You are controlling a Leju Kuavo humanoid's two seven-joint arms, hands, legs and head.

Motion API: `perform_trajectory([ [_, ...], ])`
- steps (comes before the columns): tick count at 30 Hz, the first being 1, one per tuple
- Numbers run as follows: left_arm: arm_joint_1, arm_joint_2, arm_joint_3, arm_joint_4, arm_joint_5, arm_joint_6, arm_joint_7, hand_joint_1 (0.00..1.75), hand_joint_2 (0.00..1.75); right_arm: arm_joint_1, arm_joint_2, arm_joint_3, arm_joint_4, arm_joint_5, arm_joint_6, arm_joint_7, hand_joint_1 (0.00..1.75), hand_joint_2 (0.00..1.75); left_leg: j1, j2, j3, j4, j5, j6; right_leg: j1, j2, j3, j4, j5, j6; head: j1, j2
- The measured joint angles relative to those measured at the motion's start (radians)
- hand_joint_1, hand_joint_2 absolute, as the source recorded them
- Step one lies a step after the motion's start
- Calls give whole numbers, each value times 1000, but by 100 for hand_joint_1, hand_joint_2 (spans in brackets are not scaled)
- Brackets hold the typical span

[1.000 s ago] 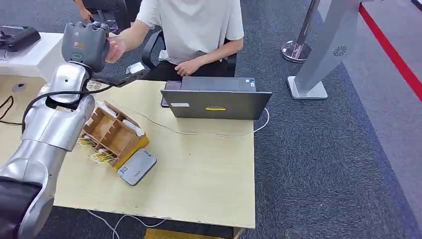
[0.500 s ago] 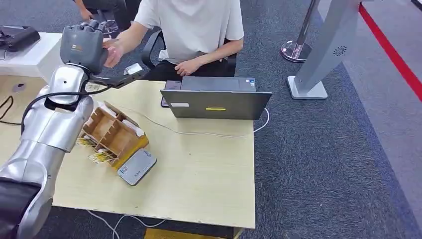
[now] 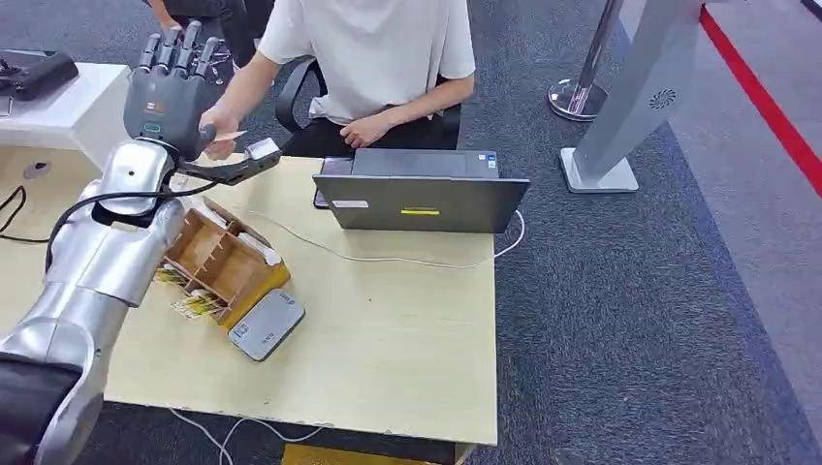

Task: Pass the card to the sensor for recognition and then transmit it.

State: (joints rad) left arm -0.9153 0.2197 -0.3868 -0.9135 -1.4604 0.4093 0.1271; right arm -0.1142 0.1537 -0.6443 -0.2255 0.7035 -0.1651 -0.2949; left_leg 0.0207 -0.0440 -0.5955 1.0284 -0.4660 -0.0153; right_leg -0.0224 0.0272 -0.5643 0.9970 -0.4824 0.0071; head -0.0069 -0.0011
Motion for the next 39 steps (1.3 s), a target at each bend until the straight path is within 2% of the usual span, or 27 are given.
perform_trajectory([
  [2,54,1,0,-59,31,-5,-28,0,175,4,0,-2,0,-15,-7,-11,0,0,0,0,0,0,0,0,0,0,0,0,0,0,0,0],
  [5,131,1,0,-155,42,-27,-30,0,175,15,0,-5,0,-25,-10,-24,0,0,0,-1,-1,0,0,0,0,0,0,0,-1,1,2,0],
  [10,189,11,0,-246,48,-43,-26,0,175,24,0,-6,0,-28,-13,-24,0,0,0,-1,-1,0,0,0,0,0,-1,0,-1,1,2,0],
  [13,264,35,0,-343,96,-41,-61,0,175,30,0,-19,0,-48,-25,-34,0,0,0,1,0,-1,-1,0,0,2,0,0,-1,1,1,0],
  [15,364,56,0,-457,122,-40,-77,0,175,43,0,-33,0,-66,-34,-48,0,0,0,2,0,-1,-2,0,0,2,0,0,-2,1,0,0],
  [19,655,118,5,-741,106,11,-94,0,175,71,-2,-76,0,-95,-50,-72,0,0,-1,6,2,-1,-7,0,-1,6,0,-1,-7,1,0,0],
  [22,828,146,19,-879,79,62,-100,0,175,77,-2,-103,0,-98,-51,-78,0,0,-1,5,2,-1,-10,0,0,6,0,-1,-8,1,0,0],
  [25,966,166,33,-974,52,104,-114,0,175,79,-2,-127,-1,-100,-56,-80,0,0,0,5,2,-1,-10,0,0,5,0,-1,-9,0,0,0],
  [31,1142,184,40,-1068,12,117,-111,0,175,81,-2,-166,-5,-103,-61,-83,0,0,0,5,2,-1,-10,0,0,4,1,-1,-9,0,0,0],
  [35,1207,197,50,-1080,-16,117,-58,0,175,80,-2,-187,-8,-95,-60,-87,0,0,0,4,2,-1,-10,0,0,3,1,-1,-9,0,0,0],
  [39,1258,197,118,-1070,-59,128,30,0,175,80,-2,-194,-10,-68,-57,-82,0,0,0,5,3,-1,-10,0,0,3,1,-1,-9,0,0,0],
])
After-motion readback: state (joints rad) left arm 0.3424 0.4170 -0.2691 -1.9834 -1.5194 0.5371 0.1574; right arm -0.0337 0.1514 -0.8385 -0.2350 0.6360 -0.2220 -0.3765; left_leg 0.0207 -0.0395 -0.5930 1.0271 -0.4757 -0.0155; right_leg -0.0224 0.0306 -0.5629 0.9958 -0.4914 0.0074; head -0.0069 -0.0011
